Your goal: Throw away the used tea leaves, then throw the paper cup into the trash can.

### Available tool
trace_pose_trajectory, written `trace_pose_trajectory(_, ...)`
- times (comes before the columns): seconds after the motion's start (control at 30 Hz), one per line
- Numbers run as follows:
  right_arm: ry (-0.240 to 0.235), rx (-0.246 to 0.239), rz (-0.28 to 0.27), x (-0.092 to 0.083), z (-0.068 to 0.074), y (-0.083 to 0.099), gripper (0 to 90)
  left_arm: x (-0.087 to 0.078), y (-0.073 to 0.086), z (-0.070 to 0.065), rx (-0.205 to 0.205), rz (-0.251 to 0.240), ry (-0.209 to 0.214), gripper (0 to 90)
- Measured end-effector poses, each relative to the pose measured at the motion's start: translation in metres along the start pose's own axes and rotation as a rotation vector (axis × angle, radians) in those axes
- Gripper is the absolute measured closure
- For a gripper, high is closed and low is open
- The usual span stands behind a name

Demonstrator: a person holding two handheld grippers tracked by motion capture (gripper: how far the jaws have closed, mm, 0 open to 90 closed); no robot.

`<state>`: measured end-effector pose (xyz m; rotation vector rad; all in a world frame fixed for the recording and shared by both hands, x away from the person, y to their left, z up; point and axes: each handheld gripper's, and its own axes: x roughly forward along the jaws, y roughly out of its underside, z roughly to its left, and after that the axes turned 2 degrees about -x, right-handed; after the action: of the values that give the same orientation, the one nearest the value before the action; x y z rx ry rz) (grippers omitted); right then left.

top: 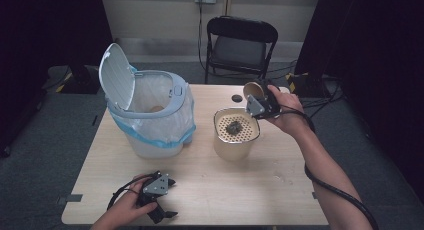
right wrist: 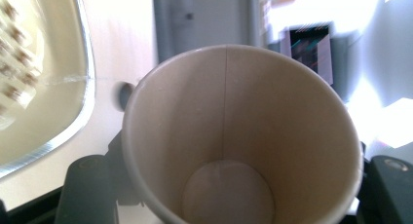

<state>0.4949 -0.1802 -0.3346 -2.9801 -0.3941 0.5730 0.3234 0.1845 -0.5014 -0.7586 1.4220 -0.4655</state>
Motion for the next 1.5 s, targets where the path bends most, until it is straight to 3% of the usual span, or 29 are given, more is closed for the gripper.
trace_pose_trajectory(0.03,0.000,0.000,0.000,0.000,0.000,0.000,29.7,0.000,0.000,0.000,0.000,0.000,0.000,0.0)
trace_pose_trajectory(0.07,-0.020,0.079,-0.018,0.000,-0.003,0.004,29.7,0.000,0.000,0.000,-0.001,0.000,0.000,0.0)
trace_pose_trajectory(0.1,-0.084,0.248,-0.047,0.001,-0.009,0.011,29.7,0.000,0.000,0.000,0.000,0.000,0.000,0.0)
trace_pose_trajectory(0.2,-0.144,0.447,-0.053,0.003,-0.017,0.019,29.7,0.000,0.000,0.000,0.000,-0.001,-0.001,0.0)
trace_pose_trajectory(0.27,-0.143,0.475,-0.039,0.004,-0.018,0.020,29.6,0.000,0.000,0.000,-0.001,0.000,0.000,0.0)
trace_pose_trajectory(0.3,-0.187,0.575,-0.028,0.006,-0.020,0.026,29.7,0.000,0.000,0.000,0.000,0.000,0.000,0.0)
trace_pose_trajectory(0.33,-0.187,0.575,-0.028,0.006,-0.020,0.026,29.7,0.000,0.000,0.000,-0.001,0.000,-0.001,0.0)
trace_pose_trajectory(0.37,-0.234,0.698,-0.039,0.008,-0.021,0.032,29.6,0.000,0.000,0.000,-0.002,0.000,0.000,0.0)
trace_pose_trajectory(0.4,-0.234,0.698,-0.039,0.008,-0.021,0.032,29.6,0.000,0.000,0.000,-0.002,0.000,0.000,0.0)
trace_pose_trajectory(0.5,-0.274,0.838,-0.053,0.012,-0.021,0.041,29.6,0.000,0.000,0.000,-0.001,0.001,-0.001,0.0)
trace_pose_trajectory(0.83,-0.321,0.965,-0.085,0.017,-0.023,0.050,29.2,0.000,0.000,0.000,-0.001,0.000,-0.001,0.0)
trace_pose_trajectory(1.1,-0.326,0.931,-0.077,0.020,-0.024,0.044,29.0,0.000,0.000,0.000,-0.001,0.001,-0.001,0.0)
trace_pose_trajectory(1.37,-0.343,0.968,-0.114,0.022,-0.027,0.038,28.7,0.000,0.000,0.000,-0.001,0.001,0.000,0.0)
trace_pose_trajectory(1.5,-0.350,0.958,-0.109,0.022,-0.030,0.035,28.5,0.000,0.000,0.000,-0.001,0.001,0.000,0.0)
